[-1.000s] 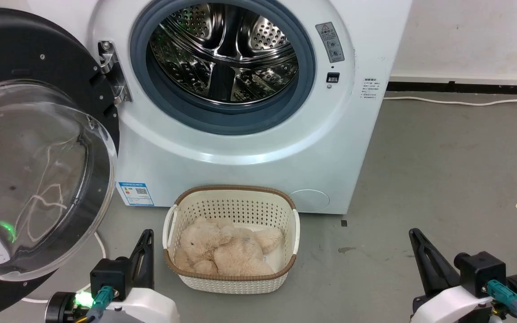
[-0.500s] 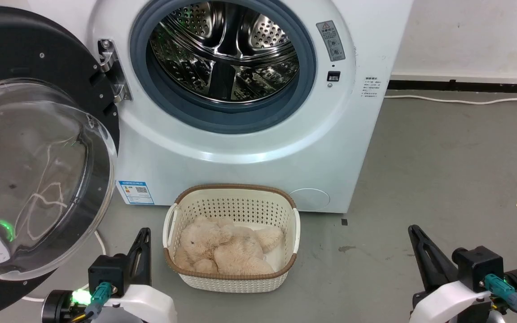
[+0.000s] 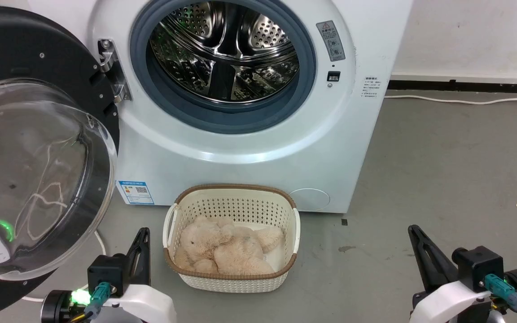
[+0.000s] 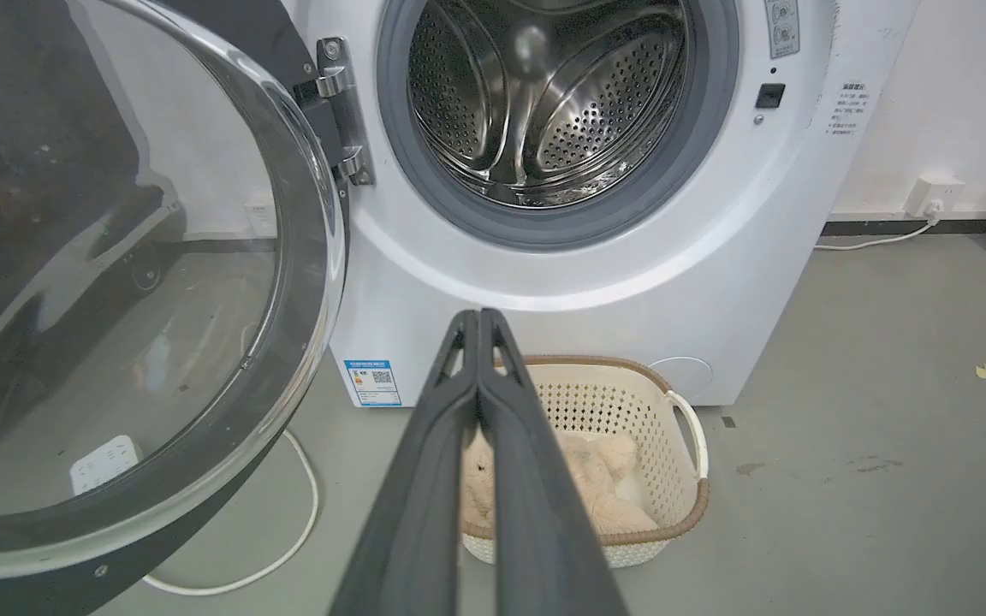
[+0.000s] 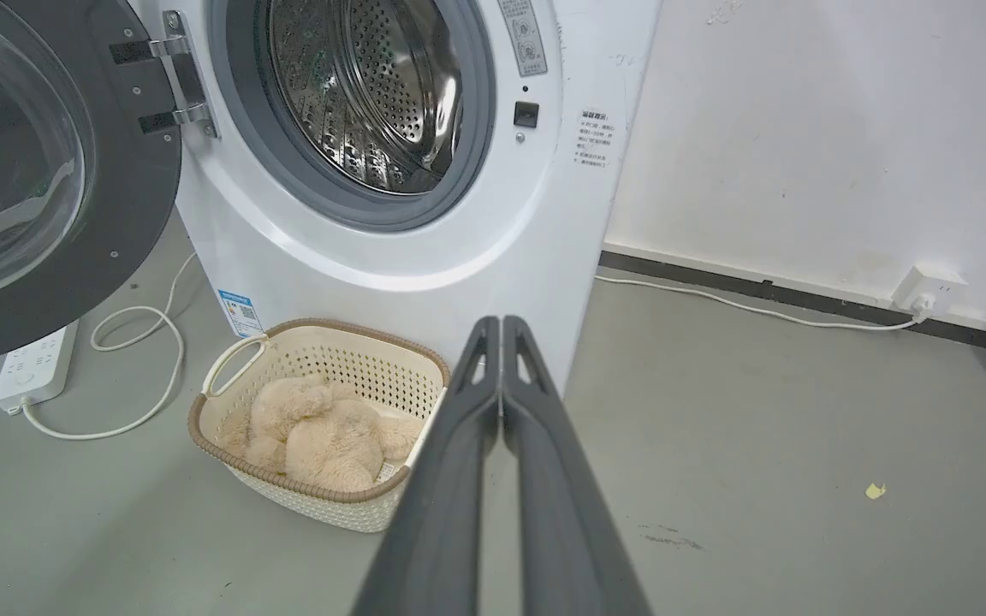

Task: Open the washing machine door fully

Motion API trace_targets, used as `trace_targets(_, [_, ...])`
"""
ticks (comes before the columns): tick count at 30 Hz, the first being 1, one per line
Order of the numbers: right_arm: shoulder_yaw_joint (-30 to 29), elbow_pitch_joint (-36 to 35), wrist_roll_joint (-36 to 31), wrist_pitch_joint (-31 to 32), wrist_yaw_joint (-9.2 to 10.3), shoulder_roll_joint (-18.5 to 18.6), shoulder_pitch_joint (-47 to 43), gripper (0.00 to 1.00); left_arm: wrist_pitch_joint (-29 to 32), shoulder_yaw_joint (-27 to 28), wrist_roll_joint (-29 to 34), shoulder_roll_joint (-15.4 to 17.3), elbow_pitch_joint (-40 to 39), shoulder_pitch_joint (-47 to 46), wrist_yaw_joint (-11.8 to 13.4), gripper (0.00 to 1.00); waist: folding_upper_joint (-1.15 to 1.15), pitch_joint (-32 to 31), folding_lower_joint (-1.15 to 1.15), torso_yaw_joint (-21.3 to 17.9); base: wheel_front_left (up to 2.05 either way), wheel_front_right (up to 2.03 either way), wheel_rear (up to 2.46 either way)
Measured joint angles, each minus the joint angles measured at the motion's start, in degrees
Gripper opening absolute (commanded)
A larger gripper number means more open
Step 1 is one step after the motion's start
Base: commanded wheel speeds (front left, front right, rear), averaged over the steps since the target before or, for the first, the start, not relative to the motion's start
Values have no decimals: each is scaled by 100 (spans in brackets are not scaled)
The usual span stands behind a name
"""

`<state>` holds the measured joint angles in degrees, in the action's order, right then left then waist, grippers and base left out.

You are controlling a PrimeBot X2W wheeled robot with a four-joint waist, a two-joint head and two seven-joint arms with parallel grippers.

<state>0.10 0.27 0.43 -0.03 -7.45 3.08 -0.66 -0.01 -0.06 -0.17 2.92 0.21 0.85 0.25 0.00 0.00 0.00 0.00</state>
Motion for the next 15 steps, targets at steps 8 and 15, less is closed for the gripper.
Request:
trace_targets(8, [1, 0, 0, 0, 0, 0, 0, 0, 0, 0, 0, -1, 0, 0, 0, 0, 0, 0, 0, 0, 0, 0, 0])
trace_targets(15, [2, 0, 0, 0, 0, 0, 0, 0, -1, 2, 0, -2, 0, 0, 0, 0, 0, 0, 0, 0, 0, 0, 0])
